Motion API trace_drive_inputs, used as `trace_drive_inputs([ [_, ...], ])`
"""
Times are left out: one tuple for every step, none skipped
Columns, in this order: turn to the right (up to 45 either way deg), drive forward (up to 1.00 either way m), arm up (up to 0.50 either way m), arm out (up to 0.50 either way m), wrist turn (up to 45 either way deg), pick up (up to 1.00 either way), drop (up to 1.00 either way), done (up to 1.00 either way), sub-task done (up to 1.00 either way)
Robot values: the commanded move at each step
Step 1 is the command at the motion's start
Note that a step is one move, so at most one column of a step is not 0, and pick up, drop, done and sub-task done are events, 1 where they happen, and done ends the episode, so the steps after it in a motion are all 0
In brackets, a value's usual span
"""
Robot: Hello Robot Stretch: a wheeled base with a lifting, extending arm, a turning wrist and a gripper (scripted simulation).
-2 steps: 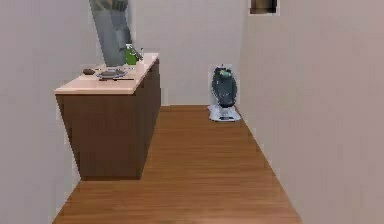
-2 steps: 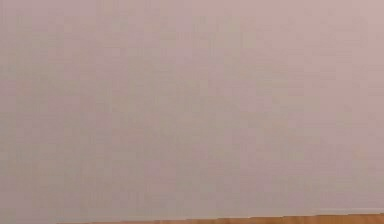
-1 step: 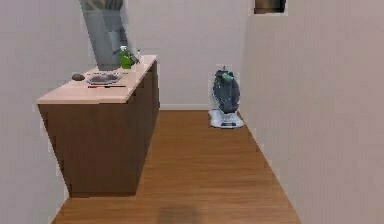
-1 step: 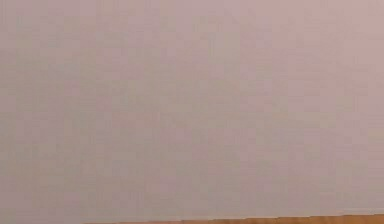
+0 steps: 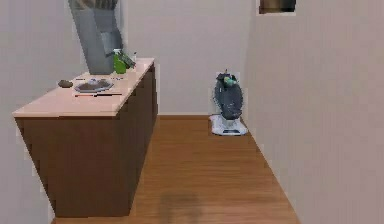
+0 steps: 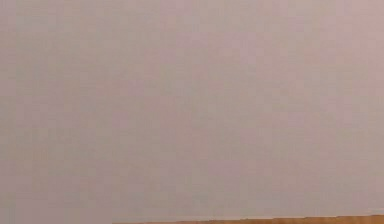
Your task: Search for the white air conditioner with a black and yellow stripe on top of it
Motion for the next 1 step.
trace_drive_inputs([
  [9.0, 0.0, 0.0, 0.0, 0.0, 0.0, 0.0, 0.0, 0.0],
])
